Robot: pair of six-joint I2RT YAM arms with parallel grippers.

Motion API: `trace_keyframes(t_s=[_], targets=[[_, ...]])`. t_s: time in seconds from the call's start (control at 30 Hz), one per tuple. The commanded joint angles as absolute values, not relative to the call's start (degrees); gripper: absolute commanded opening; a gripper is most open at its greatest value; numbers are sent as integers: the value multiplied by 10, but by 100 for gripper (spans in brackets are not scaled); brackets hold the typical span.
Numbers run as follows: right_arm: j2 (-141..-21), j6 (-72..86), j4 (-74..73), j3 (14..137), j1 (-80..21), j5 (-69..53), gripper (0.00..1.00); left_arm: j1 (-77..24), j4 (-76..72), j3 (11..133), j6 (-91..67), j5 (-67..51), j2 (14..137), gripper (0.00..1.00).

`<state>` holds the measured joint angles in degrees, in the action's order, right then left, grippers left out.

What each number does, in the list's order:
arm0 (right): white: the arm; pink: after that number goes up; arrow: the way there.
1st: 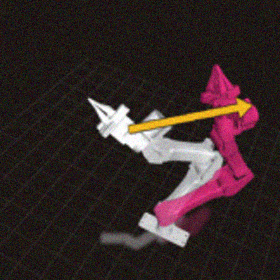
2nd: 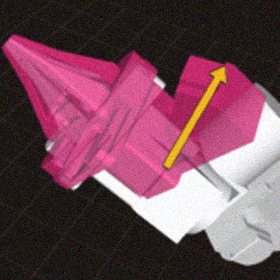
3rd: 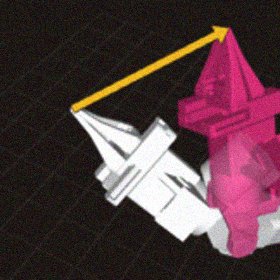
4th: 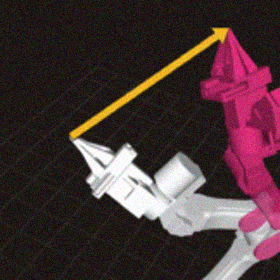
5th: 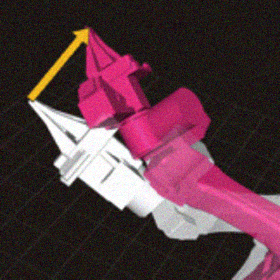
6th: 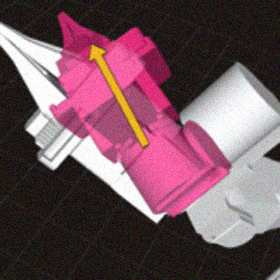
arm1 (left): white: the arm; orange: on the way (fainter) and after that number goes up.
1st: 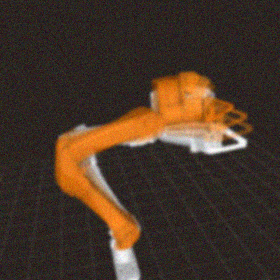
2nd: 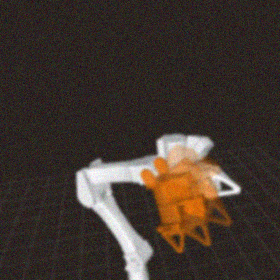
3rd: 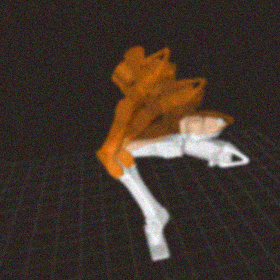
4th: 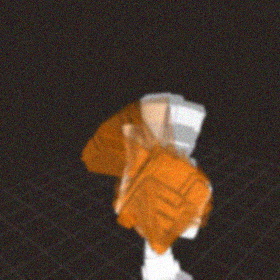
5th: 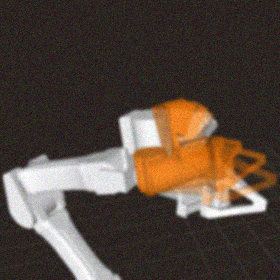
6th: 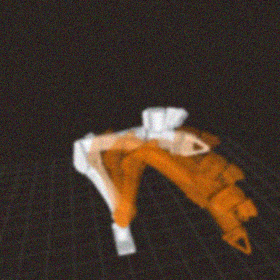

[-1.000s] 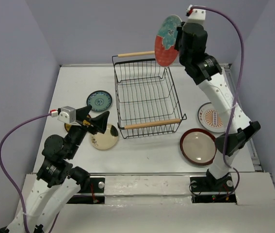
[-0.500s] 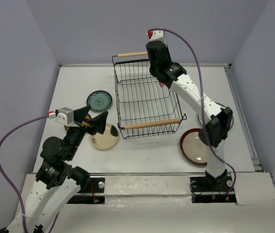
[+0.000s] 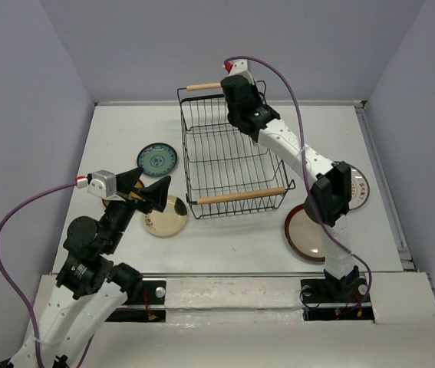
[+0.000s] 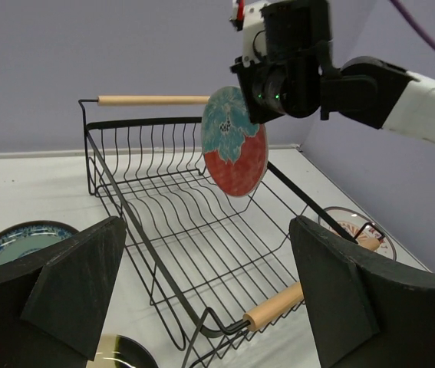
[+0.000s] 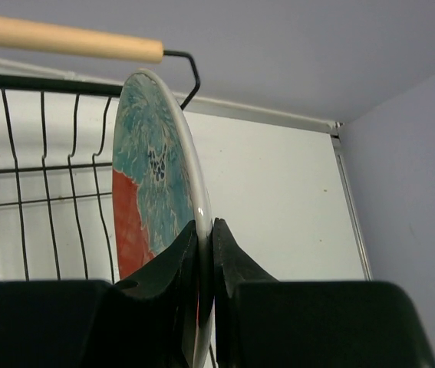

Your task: Load the plates into the dish rack

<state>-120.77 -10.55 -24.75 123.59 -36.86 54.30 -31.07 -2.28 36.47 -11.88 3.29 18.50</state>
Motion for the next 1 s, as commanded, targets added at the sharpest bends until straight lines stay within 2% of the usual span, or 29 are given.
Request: trace_keyframes(t_s=[0.0, 0.3, 0.63, 0.67, 0.7, 0.73, 0.8, 0.97], targets=[[-1201, -103, -163, 1259, -354, 562, 7, -313, -46, 381, -119, 36, 184, 99], [-1202, -59, -164, 1203, -323, 519, 7, -314, -46, 381, -118, 33, 194, 99], [-1253, -76, -164, 1245, -317, 520, 7, -313, -45, 381, -117, 35, 200, 99], [-1258, -77, -164, 1251, -317, 521, 11, -313, -45, 381, -117, 35, 201, 99], [-1261, -83, -164, 1257, -317, 521, 19, -314, -45, 381, -117, 35, 201, 99], [-1265, -87, -164, 1271, -312, 520, 38, -314, -45, 381, -118, 35, 202, 99], [-1272, -97, -165, 1287, -312, 505, 59, -314, -45, 381, -117, 35, 204, 99], [-1270, -86, -207, 1357, -307, 464, 73, -313, -44, 381, -117, 37, 206, 99]])
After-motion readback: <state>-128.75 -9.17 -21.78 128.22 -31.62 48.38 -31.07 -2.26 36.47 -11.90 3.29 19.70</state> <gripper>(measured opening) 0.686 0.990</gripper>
